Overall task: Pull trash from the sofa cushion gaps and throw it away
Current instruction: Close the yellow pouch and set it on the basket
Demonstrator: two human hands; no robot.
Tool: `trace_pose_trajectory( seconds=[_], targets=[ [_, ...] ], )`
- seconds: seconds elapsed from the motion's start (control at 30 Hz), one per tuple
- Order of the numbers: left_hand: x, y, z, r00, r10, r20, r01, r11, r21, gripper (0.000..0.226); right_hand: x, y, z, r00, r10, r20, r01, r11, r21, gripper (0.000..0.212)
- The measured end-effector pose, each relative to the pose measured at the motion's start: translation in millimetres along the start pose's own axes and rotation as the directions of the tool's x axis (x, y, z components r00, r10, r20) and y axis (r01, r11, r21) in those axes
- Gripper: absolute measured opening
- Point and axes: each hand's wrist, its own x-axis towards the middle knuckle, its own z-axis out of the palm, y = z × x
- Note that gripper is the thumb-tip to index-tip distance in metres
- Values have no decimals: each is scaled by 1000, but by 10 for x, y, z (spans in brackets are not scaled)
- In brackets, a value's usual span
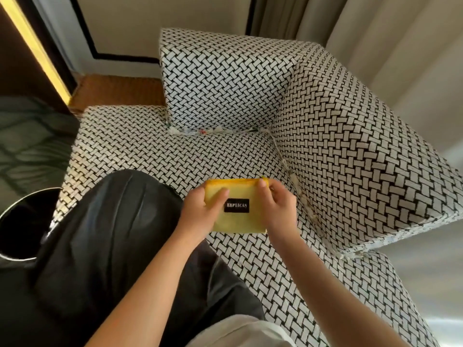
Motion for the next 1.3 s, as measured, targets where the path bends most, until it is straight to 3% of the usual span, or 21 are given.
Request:
trace_pose_trajectory(
  seconds=[0.1, 0.2, 0.27, 0.4, 0.57, 0.67, 0.73, 0.83, 0.9, 0.93, 1.13, 1.3],
  targets=[
    [-64, 109, -172, 978, -26, -208, 6, 996, -93, 19, -11, -164, 208, 994, -82, 68, 82, 997, 7, 29],
    [-111, 187, -322, 957, -61, -284, 15, 986, -164, 13, -37, -296, 371, 975, -205, 81, 210, 976, -55, 29],
    [-121, 235, -457, 948, 31, -315, -60, 995, -83, 20, -73, -390, 423, 948, -305, 94, 311, 949, -52, 24],
    [-133, 342, -668, 913, 353, -206, -302, 922, 243, 16, -153, -470, 449, 878, -444, 180, 466, 878, -110, 15],
    [-143, 472, -657, 960, 276, -45, -269, 956, 119, 8, -159, -491, 484, 824, -508, 253, 557, 809, -189, 10],
    [-119, 470, -701, 952, 301, -59, -280, 932, 231, 20, -168, -467, 517, 782, -543, 307, 611, 765, -203, 18],
    [-120, 480, -750, 935, 353, -15, -320, 865, 387, 25, -154, -477, 530, 760, -573, 308, 642, 735, -217, 20],
    [-131, 448, -783, 853, 521, 28, -396, 612, 684, 29, -94, -518, 533, 689, -650, 322, 725, 610, -320, 22],
    [-123, 414, -792, 819, 570, 64, -405, 495, 769, 32, -44, -554, 519, 671, -646, 364, 741, 581, -337, 26],
    [-112, 381, -782, 810, 583, 65, -412, 487, 770, 33, -31, -561, 508, 677, -624, 391, 735, 598, -320, 29],
    [-67, 311, -678, 823, 566, 39, -440, 593, 674, 26, -9, -535, 430, 752, -531, 390, 650, 697, -304, 7],
    [-28, 302, -555, 903, 424, 62, -415, 830, 372, 23, 7, -523, 364, 789, -477, 387, 598, 739, -310, 5]
  ],
)
